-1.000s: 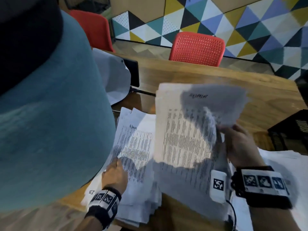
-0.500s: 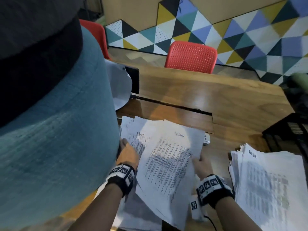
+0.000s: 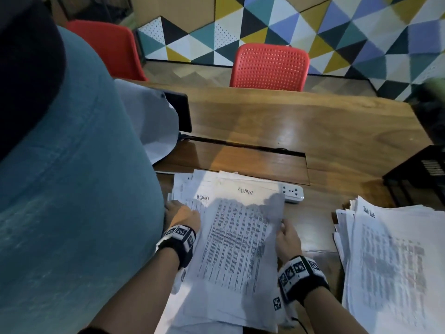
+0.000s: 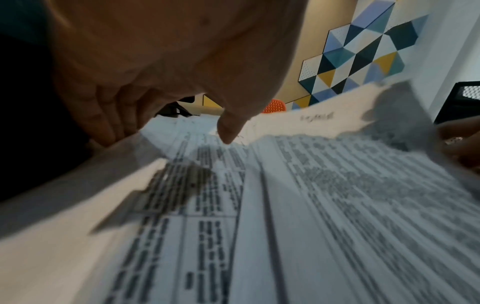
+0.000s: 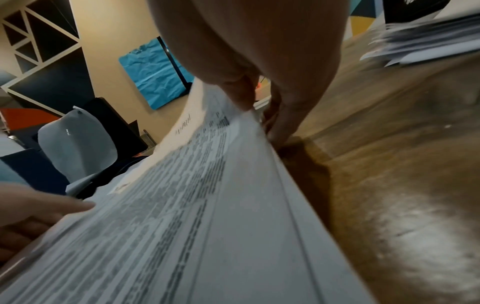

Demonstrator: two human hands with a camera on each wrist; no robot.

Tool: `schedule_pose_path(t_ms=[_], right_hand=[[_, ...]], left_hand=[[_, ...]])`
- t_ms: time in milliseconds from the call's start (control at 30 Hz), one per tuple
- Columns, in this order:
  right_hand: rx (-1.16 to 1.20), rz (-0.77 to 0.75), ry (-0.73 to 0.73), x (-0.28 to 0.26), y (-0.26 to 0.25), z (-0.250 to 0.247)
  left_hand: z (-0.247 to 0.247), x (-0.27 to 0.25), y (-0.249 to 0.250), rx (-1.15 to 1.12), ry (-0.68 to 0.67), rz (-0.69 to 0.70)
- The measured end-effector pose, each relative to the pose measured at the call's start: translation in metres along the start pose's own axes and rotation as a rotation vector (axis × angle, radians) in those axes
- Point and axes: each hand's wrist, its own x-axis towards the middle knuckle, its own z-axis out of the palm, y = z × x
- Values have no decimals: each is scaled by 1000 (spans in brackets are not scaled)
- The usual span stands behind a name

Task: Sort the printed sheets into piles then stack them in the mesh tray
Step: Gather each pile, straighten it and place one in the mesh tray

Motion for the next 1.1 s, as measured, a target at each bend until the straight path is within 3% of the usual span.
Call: schedule_pose_path(t_ms=[167,267,367,533,667,767,867,1000,1100], right_hand=[[227,116,-117,4,-14,19],[198,215,-113,11,-18,18],[121,216,-173,7,-12,24],[41,232,-263,-7,3,20],[245,171,-361,-8,24,1],[593,80,-238,-22,23,-25],[805,-76,-257,-36,4,-60],[740,-308,38,-52,-39,-111],[675,-489,179,-63,-57,-135]], left_hand=[[14,7,-14,-266,13,59],[20,-2,-16,-257,-2,18],[23,-9,-16,-293,-100,-28],[25,-12,-24,-431,-205,46],[5,-19,-21,-758,-386,168],[-25,-39,-1,-1002,-495,321],[-57,-62,31,-1235,-578,422],[-69,-99,70,-1293,-491,508],[-71,-128,96,-1339,-313,503]])
